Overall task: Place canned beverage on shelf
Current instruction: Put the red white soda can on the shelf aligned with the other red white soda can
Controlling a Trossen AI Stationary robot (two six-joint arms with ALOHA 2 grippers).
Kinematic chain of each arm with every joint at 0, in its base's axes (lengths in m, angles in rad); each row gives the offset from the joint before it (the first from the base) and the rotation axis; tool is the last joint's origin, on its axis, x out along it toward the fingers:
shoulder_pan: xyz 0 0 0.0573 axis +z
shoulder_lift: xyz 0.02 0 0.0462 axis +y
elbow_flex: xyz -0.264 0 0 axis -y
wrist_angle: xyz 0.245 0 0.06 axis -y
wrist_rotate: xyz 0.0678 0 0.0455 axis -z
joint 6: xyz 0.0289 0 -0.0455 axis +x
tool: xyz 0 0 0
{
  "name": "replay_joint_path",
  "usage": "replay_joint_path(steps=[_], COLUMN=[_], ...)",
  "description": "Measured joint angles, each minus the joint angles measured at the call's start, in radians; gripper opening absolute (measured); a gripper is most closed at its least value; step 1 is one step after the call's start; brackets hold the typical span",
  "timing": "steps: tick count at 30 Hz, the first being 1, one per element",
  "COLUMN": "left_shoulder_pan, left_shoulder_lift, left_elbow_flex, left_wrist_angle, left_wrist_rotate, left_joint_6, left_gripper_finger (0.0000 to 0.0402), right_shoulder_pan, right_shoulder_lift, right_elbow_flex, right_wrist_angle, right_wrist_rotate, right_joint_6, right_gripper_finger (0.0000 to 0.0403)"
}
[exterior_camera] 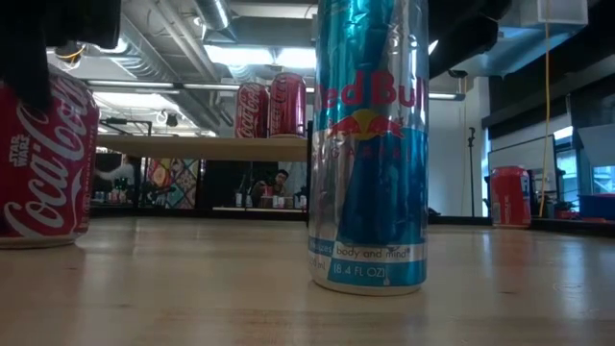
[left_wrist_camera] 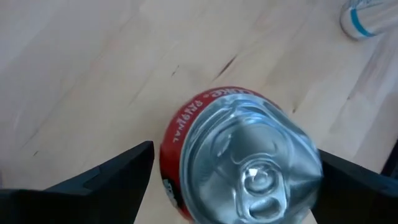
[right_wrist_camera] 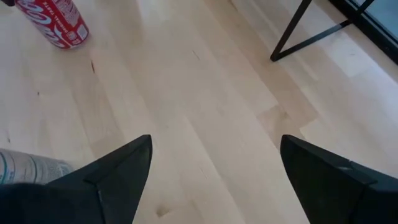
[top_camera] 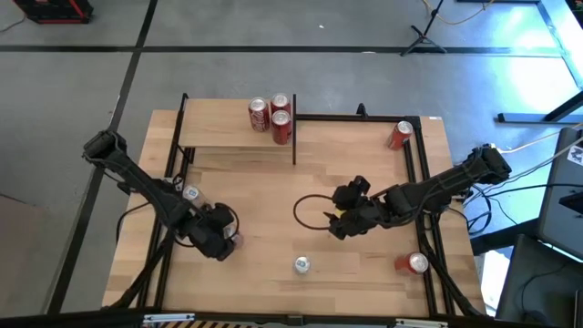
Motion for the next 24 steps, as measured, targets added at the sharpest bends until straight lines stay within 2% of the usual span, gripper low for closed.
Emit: replay_joint_path(steps=[3, 7, 12, 17, 20, 24], left_shoulder_pan=[0.010, 0.036, 0.102, 0.201, 0.283, 0.413], left_shoulder_lift=[0.000, 0.002, 0.002, 0.000, 0.000, 0.000], left_elbow_flex=[-0.008, 0.018, 0.138, 0.336, 0.454, 0.594], left_wrist_angle=[0.002, -0.013, -0.066, -0.201, -0.327, -0.412], left_wrist_rotate=[0.004, 0.013, 0.064, 0.054, 0.042, 0.026], left_joint_6=[0.025, 0.100, 0.196, 0.294, 0.358, 0.468], left_gripper_finger=[0.0338, 0.0279, 0.0276, 0.0276, 0.0276, 0.0276], right_shoulder_pan=[0.000, 0.000, 0.000, -0.053, -0.114, -0.202], right_shoulder_lift=[0.000, -0.024, -0.125, -0.282, -0.371, -0.460], right_elbow_flex=[0.000, 0.000, 0.000, 0.000, 0.000, 0.000], right_wrist_angle=[-0.002, -0.009, -0.020, -0.074, -0.086, -0.085], right_wrist_rotate=[0.001, 0.001, 0.000, -0.023, -0.076, -0.166], right_joint_6=[-0.019, -0.058, -0.147, -0.244, -0.306, -0.398], right_gripper_finger=[0.0346, 0.0346, 0.0346, 0.0346, 0.0346, 0.0346])
